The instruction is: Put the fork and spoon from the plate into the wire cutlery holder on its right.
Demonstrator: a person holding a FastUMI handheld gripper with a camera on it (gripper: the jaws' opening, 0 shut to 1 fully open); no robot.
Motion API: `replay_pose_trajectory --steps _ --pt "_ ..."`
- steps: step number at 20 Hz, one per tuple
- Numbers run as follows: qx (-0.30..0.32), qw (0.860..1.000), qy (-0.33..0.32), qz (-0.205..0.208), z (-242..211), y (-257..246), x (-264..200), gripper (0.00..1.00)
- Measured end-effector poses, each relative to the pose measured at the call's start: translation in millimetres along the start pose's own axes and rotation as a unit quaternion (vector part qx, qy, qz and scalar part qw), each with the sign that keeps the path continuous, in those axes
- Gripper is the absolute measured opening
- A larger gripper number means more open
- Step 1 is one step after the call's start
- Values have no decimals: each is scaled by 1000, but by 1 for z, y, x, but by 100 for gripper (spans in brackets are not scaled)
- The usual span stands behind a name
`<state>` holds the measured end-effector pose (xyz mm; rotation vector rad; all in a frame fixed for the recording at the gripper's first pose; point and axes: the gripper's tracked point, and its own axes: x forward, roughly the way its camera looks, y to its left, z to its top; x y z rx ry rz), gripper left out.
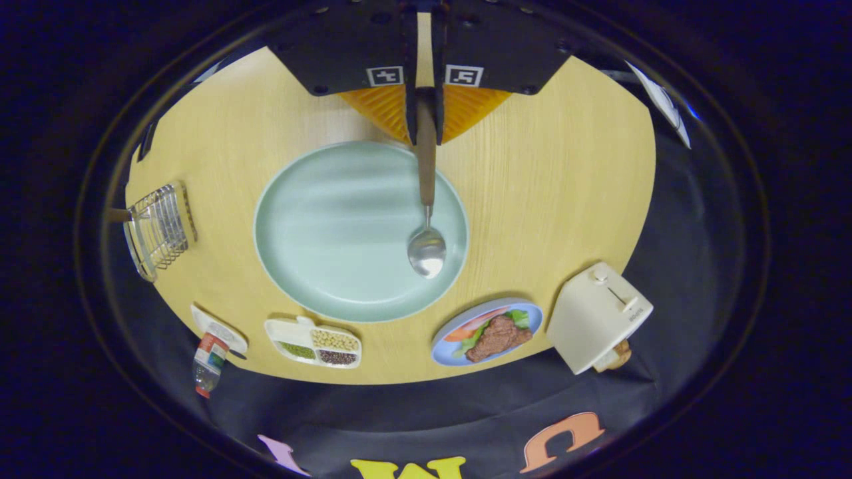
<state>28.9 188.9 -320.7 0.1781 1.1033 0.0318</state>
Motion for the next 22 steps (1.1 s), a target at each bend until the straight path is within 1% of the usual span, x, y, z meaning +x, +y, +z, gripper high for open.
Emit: replay_pose_trajectory --steps 1,3,5,9,11,15,18,22 --pt "-4 1000 -2 1 -2 -2 -7 1" --pt "-9 1000 -4 6 -8 -1 -10 1" --pt "-15 1000 -14 10 -4 -3 -14 1" --pt "-33 998 -49 -6 3 -14 -28 1" --pt "-37 997 -64 -4 4 -17 -36 1" --pt "-42 996 -83 -8 2 -32 -54 1" --pt "-37 996 -86 -13 -4 -48 -67 1" --pt "-44 993 -106 -21 -4 -72 -95 1"
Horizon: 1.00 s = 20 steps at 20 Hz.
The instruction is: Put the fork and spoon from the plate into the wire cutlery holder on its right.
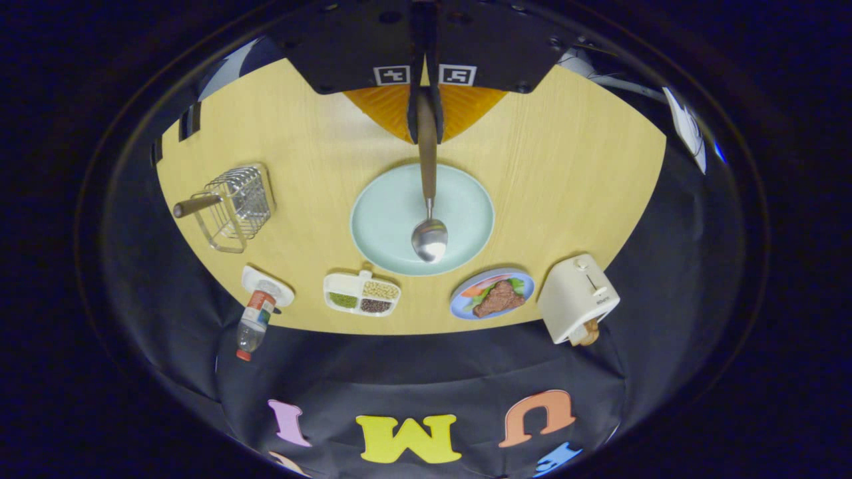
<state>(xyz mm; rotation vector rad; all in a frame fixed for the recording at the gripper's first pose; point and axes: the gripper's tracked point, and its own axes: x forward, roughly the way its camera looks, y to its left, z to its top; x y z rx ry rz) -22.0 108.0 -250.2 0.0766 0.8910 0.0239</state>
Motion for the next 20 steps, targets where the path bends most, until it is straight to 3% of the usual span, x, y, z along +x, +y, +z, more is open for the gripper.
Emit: replay_pose_trajectory --steps 4,13,20 --pt "8 1000 -16 17 2 -21 -41 1" --pt "34 995 -88 13 26 -86 -130 1" --pt "80 991 -106 -19 27 -163 -153 1"
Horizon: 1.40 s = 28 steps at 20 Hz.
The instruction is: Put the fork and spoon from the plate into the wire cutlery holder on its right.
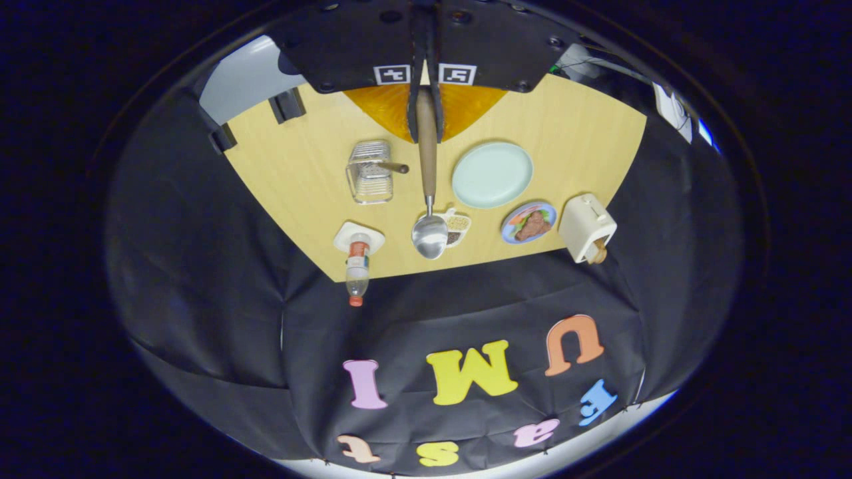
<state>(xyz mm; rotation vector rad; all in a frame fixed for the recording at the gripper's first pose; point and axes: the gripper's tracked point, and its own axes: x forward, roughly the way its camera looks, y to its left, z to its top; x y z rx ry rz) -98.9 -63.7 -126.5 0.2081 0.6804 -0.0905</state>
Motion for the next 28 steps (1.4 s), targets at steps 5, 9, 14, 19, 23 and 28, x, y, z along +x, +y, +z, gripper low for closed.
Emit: replay_pose_trajectory --steps 5,9,14,19,23,28 --pt "16 999 23 -28 -7 -42 20 1" --pt "18 998 54 -36 -20 -55 48 1" --pt "19 995 90 -39 -36 -60 77 1" --pt "21 993 108 -46 -43 -63 94 1" --pt "22 992 116 -39 -45 -59 95 1" --pt "19 992 120 -45 -43 -58 101 1"
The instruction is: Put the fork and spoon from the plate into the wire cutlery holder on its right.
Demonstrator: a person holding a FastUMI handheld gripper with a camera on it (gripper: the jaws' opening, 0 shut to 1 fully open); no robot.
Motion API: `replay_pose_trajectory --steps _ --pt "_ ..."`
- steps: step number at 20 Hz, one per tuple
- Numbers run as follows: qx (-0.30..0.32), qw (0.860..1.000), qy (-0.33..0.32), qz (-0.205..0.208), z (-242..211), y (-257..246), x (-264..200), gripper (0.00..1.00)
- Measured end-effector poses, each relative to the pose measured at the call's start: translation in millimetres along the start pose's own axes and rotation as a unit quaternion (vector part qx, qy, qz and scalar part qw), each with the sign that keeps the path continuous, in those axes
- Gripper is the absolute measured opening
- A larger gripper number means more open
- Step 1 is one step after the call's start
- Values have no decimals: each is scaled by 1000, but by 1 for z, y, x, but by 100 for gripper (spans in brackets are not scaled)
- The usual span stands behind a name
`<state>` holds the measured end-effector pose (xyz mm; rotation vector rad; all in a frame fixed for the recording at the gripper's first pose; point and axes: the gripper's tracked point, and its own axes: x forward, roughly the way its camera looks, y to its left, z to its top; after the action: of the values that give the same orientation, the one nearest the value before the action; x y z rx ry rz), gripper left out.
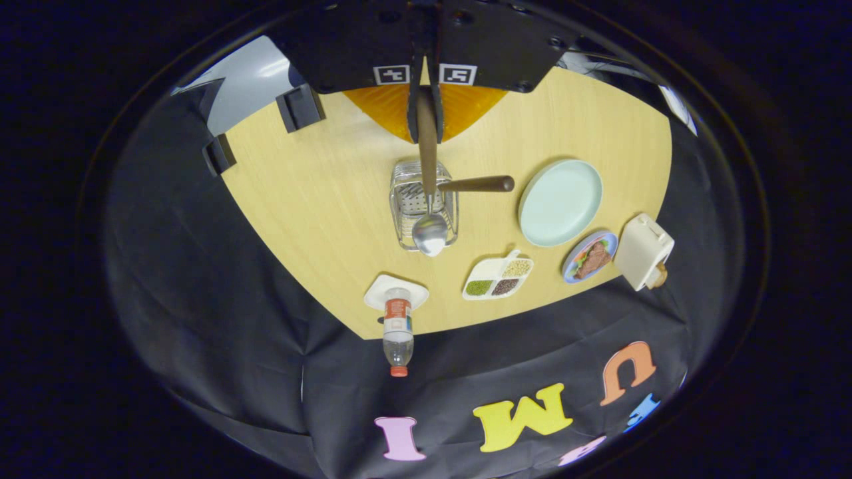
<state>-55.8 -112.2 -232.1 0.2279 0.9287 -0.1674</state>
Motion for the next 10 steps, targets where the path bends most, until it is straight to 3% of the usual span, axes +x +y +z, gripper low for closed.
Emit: replay_pose_trajectory --steps 10 --pt "10 1000 -5 -9 6 0 4 8"
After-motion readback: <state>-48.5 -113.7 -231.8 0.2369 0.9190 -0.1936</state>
